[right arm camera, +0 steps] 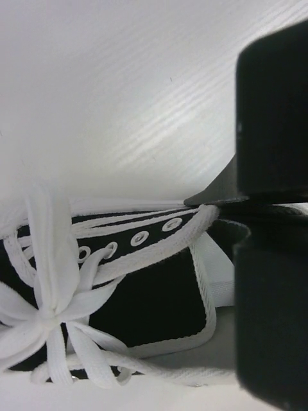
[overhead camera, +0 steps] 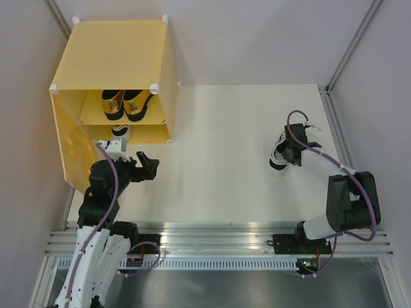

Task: Place and organize the shoes in the shoe cabinet

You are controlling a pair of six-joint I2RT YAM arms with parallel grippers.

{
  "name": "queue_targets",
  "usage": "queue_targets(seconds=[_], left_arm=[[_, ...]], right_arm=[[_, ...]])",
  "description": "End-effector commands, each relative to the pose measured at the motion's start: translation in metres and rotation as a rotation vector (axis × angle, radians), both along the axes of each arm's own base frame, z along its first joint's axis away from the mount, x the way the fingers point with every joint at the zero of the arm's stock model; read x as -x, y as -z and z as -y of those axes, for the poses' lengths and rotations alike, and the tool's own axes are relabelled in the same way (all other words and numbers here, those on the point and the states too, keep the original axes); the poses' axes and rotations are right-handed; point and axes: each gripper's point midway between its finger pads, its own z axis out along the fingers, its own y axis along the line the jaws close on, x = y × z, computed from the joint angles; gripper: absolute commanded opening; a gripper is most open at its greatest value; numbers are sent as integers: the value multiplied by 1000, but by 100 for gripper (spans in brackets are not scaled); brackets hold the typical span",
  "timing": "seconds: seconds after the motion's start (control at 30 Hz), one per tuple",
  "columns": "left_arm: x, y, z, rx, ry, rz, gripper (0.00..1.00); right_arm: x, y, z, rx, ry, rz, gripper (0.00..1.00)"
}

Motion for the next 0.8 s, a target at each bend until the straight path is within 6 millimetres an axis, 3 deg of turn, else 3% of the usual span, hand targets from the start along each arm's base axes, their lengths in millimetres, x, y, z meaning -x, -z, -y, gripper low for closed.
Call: queue_targets(seconds=[0.0,0.07,0.1,0.43,0.6,0.77], left_arm=[[-6,-6,-2,-35,5,46,100],[-6,-7,-2,-35,5,47,100],[-6,-6,-2,-36,2,46,100],[-7,-5,-4,-40,-10,40,100],[-7,-2,-5,-43,-14,31,100],[-8,2,-4,-40,-10,16,100]], right_arm=[[-18,-30,-48,-8,-181,84,1],[-22,-40,-66,10,-228,97,1],[-22,-43,-89,8,-285,103,1],[-26,-54,-241,-72,-547,158,0],[-21,-40,-292,-49,-608,158,1],[-13,-25,-322,-37,-645,141,1]])
